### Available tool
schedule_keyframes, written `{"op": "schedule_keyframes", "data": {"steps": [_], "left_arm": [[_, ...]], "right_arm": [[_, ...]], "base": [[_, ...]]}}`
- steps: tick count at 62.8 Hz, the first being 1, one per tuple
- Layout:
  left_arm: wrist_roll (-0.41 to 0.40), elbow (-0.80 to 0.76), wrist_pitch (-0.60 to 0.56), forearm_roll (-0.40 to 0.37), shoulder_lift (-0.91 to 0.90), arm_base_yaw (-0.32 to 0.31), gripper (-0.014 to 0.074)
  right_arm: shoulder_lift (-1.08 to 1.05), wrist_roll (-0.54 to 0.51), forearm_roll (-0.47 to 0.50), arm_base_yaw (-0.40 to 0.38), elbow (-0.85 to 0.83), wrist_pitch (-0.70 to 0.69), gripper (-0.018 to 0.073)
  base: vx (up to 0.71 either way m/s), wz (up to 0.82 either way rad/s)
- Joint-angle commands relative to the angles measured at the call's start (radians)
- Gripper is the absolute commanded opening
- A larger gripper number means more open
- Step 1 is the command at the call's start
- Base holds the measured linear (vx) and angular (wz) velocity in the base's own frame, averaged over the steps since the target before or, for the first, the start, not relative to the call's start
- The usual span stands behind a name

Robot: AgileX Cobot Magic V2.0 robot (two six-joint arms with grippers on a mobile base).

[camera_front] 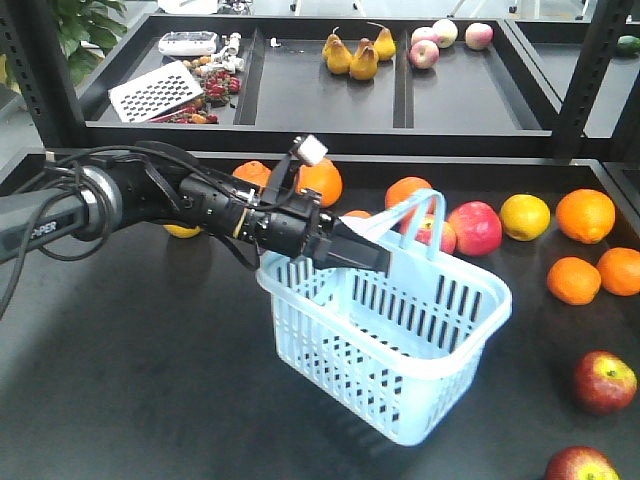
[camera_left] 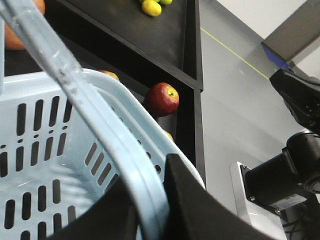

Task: Pick three apples into basket with both arms
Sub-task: 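Lower the light-blue basket onto the table with the left gripper, then open the left gripper, release the handle and lift the arm away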

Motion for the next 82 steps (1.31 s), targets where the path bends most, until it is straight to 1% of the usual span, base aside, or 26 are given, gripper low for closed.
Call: {"op": "schedule_keyframes", "data": {"steps": [1,15,20,24,32,37,43,49,53,60,73,78,82], "left_arm": [[-0.017,-0.032,-0.172,0.051,-0.064,0.012,0.0023],[-0.019,-0.032,-0.172,0.051,-0.049,0.018,0.0038],[-0.034,-0.032,-0.172,0.051,-0.039,0.023,0.0063],[-0.056,-0.032,-0.172,0.051,-0.029,0.028,0.0100],[-0.099,-0.032,-0.172,0.051,-0.011,0.035,0.0228],[-0.107,-0.032,-0.172,0.051,-0.009,0.035,0.0344],[-0.149,-0.032,-0.172,0.051,-0.010,0.035,0.0472],[-0.178,-0.032,-0.172,0.051,-0.010,0.038,0.0565],[-0.195,-0.032,-0.172,0.051,-0.013,0.041,0.0594],[-0.230,-0.032,-0.172,0.051,-0.037,0.041,0.0592],[-0.238,-0.032,-0.172,0.051,-0.135,0.041,0.0536],[-0.254,-0.032,-0.172,0.051,-0.189,0.045,0.0491],[-0.254,-0.032,-0.172,0.051,-0.235,0.050,0.0428]], "right_arm": [[-0.013,-0.001,-0.012,-0.007,0.012,-0.071,-0.0008],[-0.013,-0.001,-0.012,-0.007,0.012,-0.071,-0.0008],[-0.013,-0.001,-0.012,-0.007,0.012,-0.071,-0.0008],[-0.013,-0.001,-0.012,-0.007,0.012,-0.071,-0.0008],[-0.013,-0.001,-0.012,-0.007,0.012,-0.071,-0.0008],[-0.013,-0.001,-0.012,-0.007,0.012,-0.071,-0.0008],[-0.013,-0.001,-0.012,-0.007,0.012,-0.071,-0.0008],[-0.013,-0.001,-0.012,-0.007,0.012,-0.071,-0.0008],[-0.013,-0.001,-0.012,-0.007,0.012,-0.071,-0.0008],[-0.013,-0.001,-0.012,-0.007,0.012,-0.071,-0.0008],[-0.013,-0.001,-0.012,-0.007,0.012,-0.071,-0.0008],[-0.013,-0.001,-0.012,-0.007,0.012,-0.072,-0.0008],[-0.013,-0.001,-0.012,-0.007,0.012,-0.072,-0.0008]], "base": [[0.00,0.00],[0.00,0.00],[0.00,0.00],[0.00,0.00],[0.00,0.00],[0.00,0.00],[0.00,0.00],[0.00,0.00],[0.00,0.00],[0.00,0.00],[0.00,0.00],[0.00,0.00],[0.00,0.00]]}}
